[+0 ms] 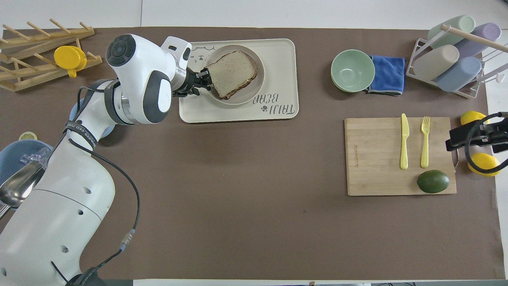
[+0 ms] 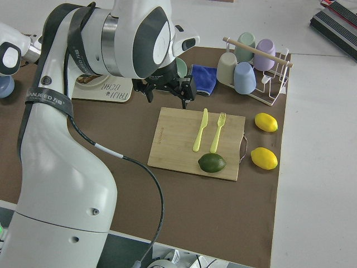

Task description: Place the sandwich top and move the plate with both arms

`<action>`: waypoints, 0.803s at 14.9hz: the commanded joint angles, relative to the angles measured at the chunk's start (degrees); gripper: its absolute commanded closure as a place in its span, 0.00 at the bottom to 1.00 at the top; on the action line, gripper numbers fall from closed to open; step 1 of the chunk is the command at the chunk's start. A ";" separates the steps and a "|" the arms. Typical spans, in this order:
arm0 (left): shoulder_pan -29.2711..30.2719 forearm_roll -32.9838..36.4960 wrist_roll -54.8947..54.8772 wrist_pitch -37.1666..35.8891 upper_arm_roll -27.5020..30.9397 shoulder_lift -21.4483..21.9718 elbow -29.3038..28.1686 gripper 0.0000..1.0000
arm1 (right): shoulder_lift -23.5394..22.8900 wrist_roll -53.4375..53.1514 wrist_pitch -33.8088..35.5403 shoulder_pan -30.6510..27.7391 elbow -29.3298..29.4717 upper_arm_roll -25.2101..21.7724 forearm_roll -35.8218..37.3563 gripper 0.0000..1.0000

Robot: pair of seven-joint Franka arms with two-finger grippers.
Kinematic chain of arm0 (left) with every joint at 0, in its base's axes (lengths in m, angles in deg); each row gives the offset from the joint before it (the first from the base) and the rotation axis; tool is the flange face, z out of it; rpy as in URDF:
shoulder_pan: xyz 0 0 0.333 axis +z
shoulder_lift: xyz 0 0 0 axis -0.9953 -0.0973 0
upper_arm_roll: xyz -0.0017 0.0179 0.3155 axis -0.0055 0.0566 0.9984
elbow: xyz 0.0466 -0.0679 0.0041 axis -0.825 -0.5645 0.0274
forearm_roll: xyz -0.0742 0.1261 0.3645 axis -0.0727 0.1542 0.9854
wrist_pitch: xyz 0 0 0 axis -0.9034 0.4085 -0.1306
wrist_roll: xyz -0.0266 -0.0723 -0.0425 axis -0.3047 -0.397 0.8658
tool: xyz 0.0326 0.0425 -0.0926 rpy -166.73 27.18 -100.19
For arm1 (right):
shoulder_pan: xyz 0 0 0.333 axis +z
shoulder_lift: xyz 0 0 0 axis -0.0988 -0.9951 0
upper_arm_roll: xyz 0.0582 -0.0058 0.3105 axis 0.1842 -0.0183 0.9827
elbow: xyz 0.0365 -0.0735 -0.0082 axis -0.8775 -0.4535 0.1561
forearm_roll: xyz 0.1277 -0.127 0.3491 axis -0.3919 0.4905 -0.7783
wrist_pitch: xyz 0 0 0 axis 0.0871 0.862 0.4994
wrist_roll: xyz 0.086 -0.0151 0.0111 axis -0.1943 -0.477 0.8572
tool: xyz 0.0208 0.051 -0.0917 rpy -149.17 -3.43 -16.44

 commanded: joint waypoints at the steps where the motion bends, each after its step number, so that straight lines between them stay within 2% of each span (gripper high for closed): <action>1: 2.26 1.16 -0.20 -3.69 0.25 4.76 -2.28 0.00 | 0.32 0.52 0.21 -0.04 -0.46 0.06 0.35 0.00; 6: 6.04 1.16 0.50 -10.54 1.29 13.63 -2.63 0.00 | 0.32 0.52 0.21 -0.04 -0.46 0.06 0.44 0.00; 8: 5.79 1.86 0.50 -14.75 5.15 16.71 -2.54 0.00 | 0.32 0.52 0.21 -0.04 -0.55 0.06 0.35 0.00; 10: 5.96 9.47 -0.02 -18.28 5.87 19.79 -2.28 0.00 | 0.32 0.52 0.21 -0.04 -0.55 0.06 0.35 0.00; 12: 6.74 12.84 -0.64 -21.35 5.96 22.69 -2.45 0.00 | 0.32 0.52 0.21 -0.04 -0.46 0.06 0.35 0.00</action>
